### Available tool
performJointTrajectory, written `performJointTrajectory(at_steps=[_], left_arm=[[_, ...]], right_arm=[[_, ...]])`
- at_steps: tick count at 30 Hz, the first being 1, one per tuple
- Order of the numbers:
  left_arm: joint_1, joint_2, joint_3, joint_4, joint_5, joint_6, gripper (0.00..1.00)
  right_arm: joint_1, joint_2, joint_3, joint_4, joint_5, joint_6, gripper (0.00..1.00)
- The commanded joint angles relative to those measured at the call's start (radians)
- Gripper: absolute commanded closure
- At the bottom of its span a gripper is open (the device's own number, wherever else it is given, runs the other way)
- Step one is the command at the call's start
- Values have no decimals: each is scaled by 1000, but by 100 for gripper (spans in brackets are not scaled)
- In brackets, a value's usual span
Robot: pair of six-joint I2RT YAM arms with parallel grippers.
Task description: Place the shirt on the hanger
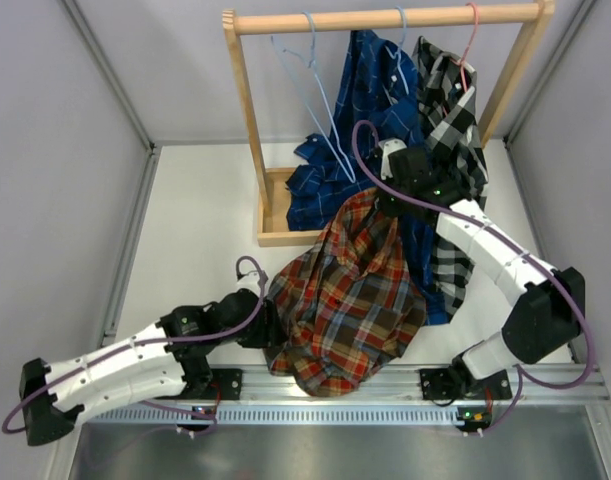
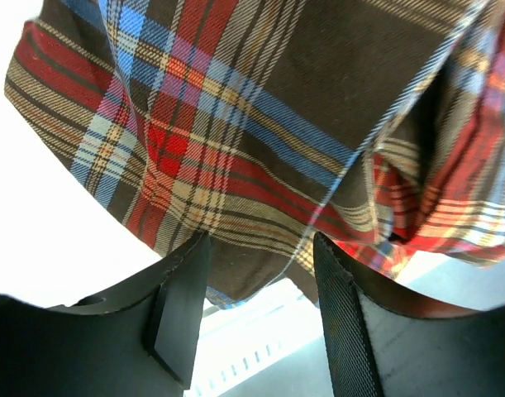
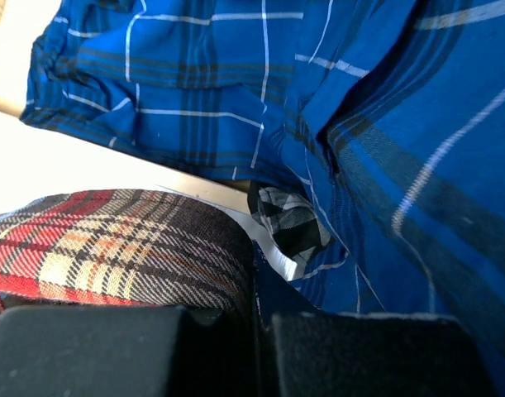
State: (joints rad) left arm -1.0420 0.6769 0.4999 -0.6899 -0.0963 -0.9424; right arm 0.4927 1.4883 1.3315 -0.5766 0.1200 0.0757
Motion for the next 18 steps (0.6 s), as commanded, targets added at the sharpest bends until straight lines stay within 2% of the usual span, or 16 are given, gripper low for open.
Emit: performJointTrajectory(at_steps=[1,4,5,8,9,10,11,12,16,18], left_arm=[[-29,42,-4,39,-60,-29,43],[-32,70,-4,73,-62,-22,37],[-32,78,-4,72,-71,-19,40],[-32,99,-12,76,-115,-35,60],[-32,104,-15,84,-123,-36,60],[-32,114,-23,96,-131,-36,66],[-32,119,-24,102,-138,-38,78],[-32,124,-23,102,-149,-45,100],[-32,110,-1,69,-268,-94,100],[-29,95,57,6,-434,-152,100]], right_arm=[[-17,7,63,-5,-17,12,100],[-16,12,66,-6,-28,12,100],[-17,9,66,-6,-29,10,100],[-16,-3,63,-5,-39,12,100],[-17,-8,60,-3,-43,10,100],[-17,-13,60,-6,-43,9,100],[-17,-19,58,-6,-43,7,100],[-19,-23,57,-6,-43,7,100],[-19,-51,31,-5,-63,19,100],[-19,-83,-3,-3,-89,27,100]])
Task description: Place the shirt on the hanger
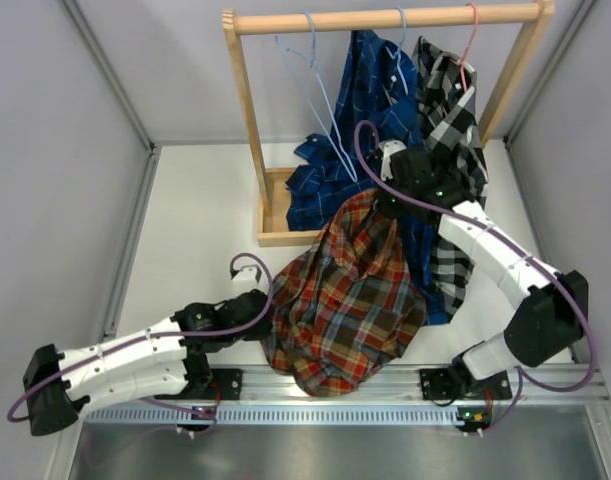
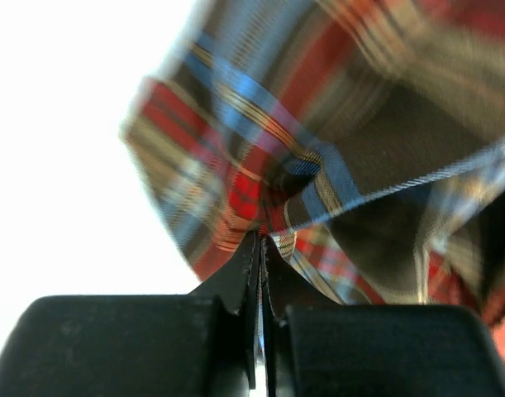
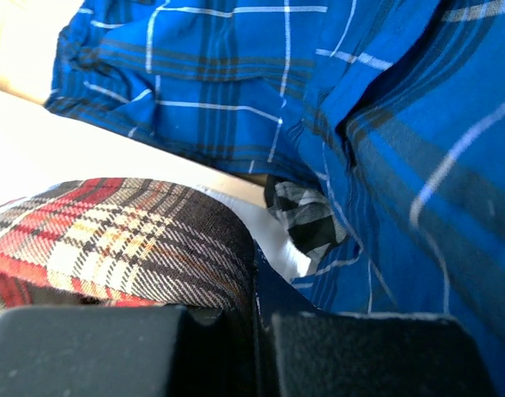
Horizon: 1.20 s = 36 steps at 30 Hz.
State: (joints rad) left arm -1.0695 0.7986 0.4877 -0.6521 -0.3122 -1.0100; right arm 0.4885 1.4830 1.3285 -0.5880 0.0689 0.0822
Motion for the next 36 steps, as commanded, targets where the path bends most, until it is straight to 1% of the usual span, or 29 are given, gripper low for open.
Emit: performJointTrajectory(at_steps=[1,2,3,4,5,6,7,8,9,11,12,14,15,16,18,19,21,24,25,27,28,29,30,31,32,33,34,35,36], left_arm=[[0,-29,103,-122,-287,-104,100],[6,-29,194,-180,-433,-120,100],[28,-18,251,-246,-511,-163,100],[46,-9,311,-370,-581,-168,100],[72,0,372,-418,-643,-165,100],[153,34,494,-443,-727,-83,100],[213,60,552,-437,-741,-6,100],[291,89,599,-353,-736,93,100],[494,153,673,-289,-606,296,100],[737,218,727,-151,-332,425,100],[933,279,747,-130,-132,468,100],[1057,339,798,-113,-38,485,100],[1159,393,810,-110,-4,491,100],[1190,416,824,-106,55,499,100],[1240,486,845,-100,79,525,100],[1247,511,857,-98,59,528,100],[1269,581,932,-118,80,556,100],[1267,617,1019,-142,102,562,100],[1269,610,1020,-142,117,562,79],[1264,552,973,-139,238,547,22],[1261,516,941,-130,269,539,7],[1232,477,907,-124,303,536,3],[1197,376,831,-115,352,530,2],[1151,317,790,-103,348,525,2],[1008,259,748,-71,331,519,2],[923,143,703,-51,274,496,2],[846,86,605,-26,269,479,2],[710,-3,553,29,271,440,2],[651,-39,501,63,272,417,2]], right_arm=[[-13,-113,-18,13,-56,37,100],[-11,-133,-67,42,-123,47,100],[-8,-156,-95,59,-161,54,100],[1,-196,-118,69,-193,68,100],[11,-217,-161,79,-219,80,100],[21,-237,-182,105,-231,90,100],[48,-277,-205,120,-253,103,100],[62,-297,-224,131,-270,113,100],[90,-314,-254,148,-280,125,100],[116,-378,-300,165,-273,160,100],[145,-400,-317,195,-264,180,100],[182,-470,-377,243,-256,243,100],[238,-486,-390,263,-250,260,100],[266,-500,-397,286,-235,287,100],[358,-506,-416,312,-158,323,100],[380,-510,-428,338,-146,364,100],[438,-510,-460,414,-109,405,100],[476,-483,-463,447,-29,444,100],[476,-454,-460,448,-17,453,100],[476,-419,-445,445,34,459,100],[476,-380,-439,444,61,465,100],[475,-360,-421,441,109,464,100],[460,-339,-405,429,126,464,100],[447,-293,-387,415,141,467,100],[434,-273,-355,406,146,467,100],[408,-256,-342,390,146,468,100],[395,-228,-330,383,147,468,100],[383,-218,-316,376,147,468,100],[365,-213,-315,370,138,473,100]])
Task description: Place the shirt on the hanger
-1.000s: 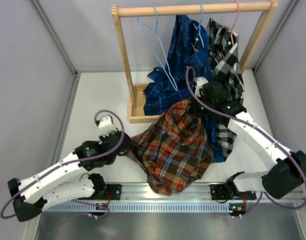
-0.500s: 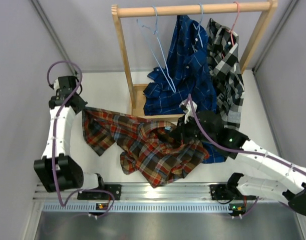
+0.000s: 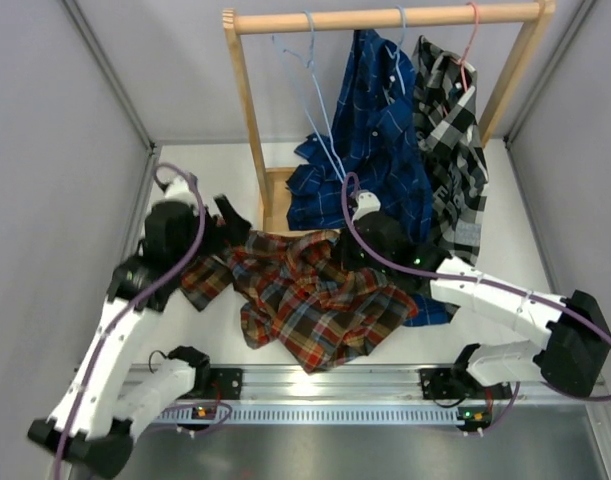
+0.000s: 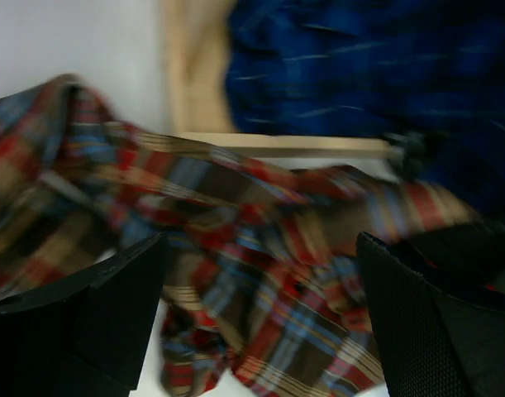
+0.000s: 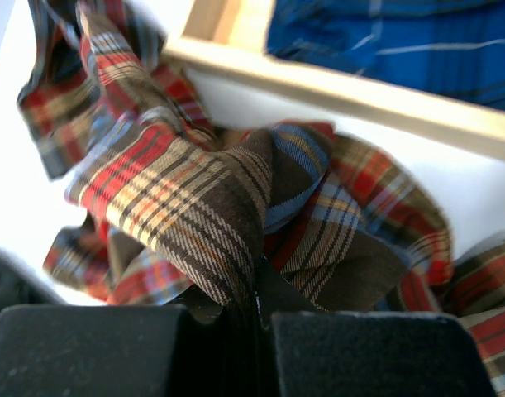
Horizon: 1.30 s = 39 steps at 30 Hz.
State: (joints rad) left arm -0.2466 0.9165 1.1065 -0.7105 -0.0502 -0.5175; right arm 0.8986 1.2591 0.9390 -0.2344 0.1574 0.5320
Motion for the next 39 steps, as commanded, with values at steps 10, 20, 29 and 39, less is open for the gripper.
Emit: performJointTrajectory(at_steps=[10,20,29,39], left_arm=[[-778,45,-287,330,-494,-150,6],[-772,332,-221,453,-691,-52,27],[-700,360,-238,620,-623,128,52],[-632,340,-310,752,-407,166,100]], right_arm=[[-73,57,119,-16,-2,26,100],[-70,30,90,-10,-110,13,100],[-66,-21,58,-2,-134,-6,100],[-79,-40,69,-5,-141,-29,100]])
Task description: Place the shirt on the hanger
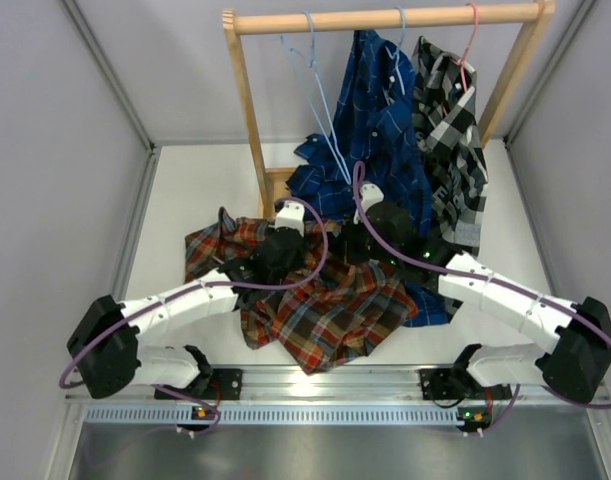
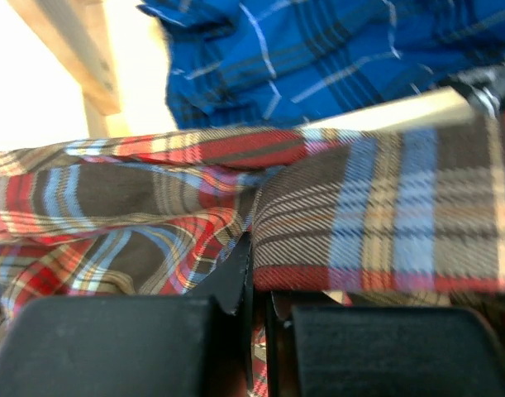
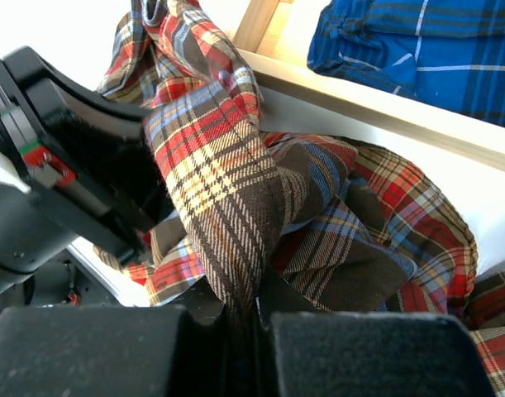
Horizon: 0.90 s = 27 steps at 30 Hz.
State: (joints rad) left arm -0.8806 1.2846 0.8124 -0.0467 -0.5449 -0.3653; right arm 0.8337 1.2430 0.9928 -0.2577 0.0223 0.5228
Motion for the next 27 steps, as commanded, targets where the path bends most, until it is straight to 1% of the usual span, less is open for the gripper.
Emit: performJointTrajectory(at_steps=[1,3,4,5,6,7,8,9,11,15,17,18,19,21,22,23,24,25,26,27], left_arm=[[0,-50,-19,68,111,-4,100],[0,-83,-24,45,169,-38,100],[0,-100,-18,-5,180,-62,100],[0,-125,-9,-103,189,-116,100],[0,-133,7,-158,206,-144,100],[0,-142,36,-212,220,-185,100],[0,-143,47,-290,238,-198,100],[0,-142,59,-327,267,-205,100],[2,-133,94,-408,276,-227,100],[6,-140,119,-440,325,-228,100],[12,-151,117,-438,353,-230,100],[14,-156,117,-438,361,-233,100],[14,-156,117,-436,368,-233,100],[14,-156,114,-438,401,-235,100],[14,-157,111,-438,407,-242,100],[14,-159,110,-438,418,-247,100],[14,-160,103,-436,421,-250,100],[14,-166,99,-435,422,-254,100],[14,-169,97,-432,425,-254,100],[14,-172,94,-432,428,-254,100]], right_arm=[[-21,-16,27,15,-7,-24,100],[-39,25,49,-8,-5,-47,100],[-44,41,78,-21,1,-58,100],[-48,61,95,-35,20,-79,99],[-54,91,110,-50,21,-90,90],[-53,102,144,-87,22,-102,79],[-54,107,156,-103,2,-127,68],[-53,99,162,-110,-14,-144,54],[-53,70,170,-138,-79,-181,45],[-53,-90,161,-181,-70,-202,37],[-53,-126,196,-228,-74,-219,37],[-53,-140,219,-251,-70,-227,35],[-53,-142,278,-273,-58,-234,34],[-53,-117,354,-345,-18,-270,33],[-53,-103,436,-366,17,-282,33],[-56,-85,481,-383,51,-305,33],[-61,-41,522,-415,59,-317,34],[-62,-13,617,-437,65,-328,34],[-65,19,670,-462,71,-346,34],[-67,82,717,-486,85,-354,35]])
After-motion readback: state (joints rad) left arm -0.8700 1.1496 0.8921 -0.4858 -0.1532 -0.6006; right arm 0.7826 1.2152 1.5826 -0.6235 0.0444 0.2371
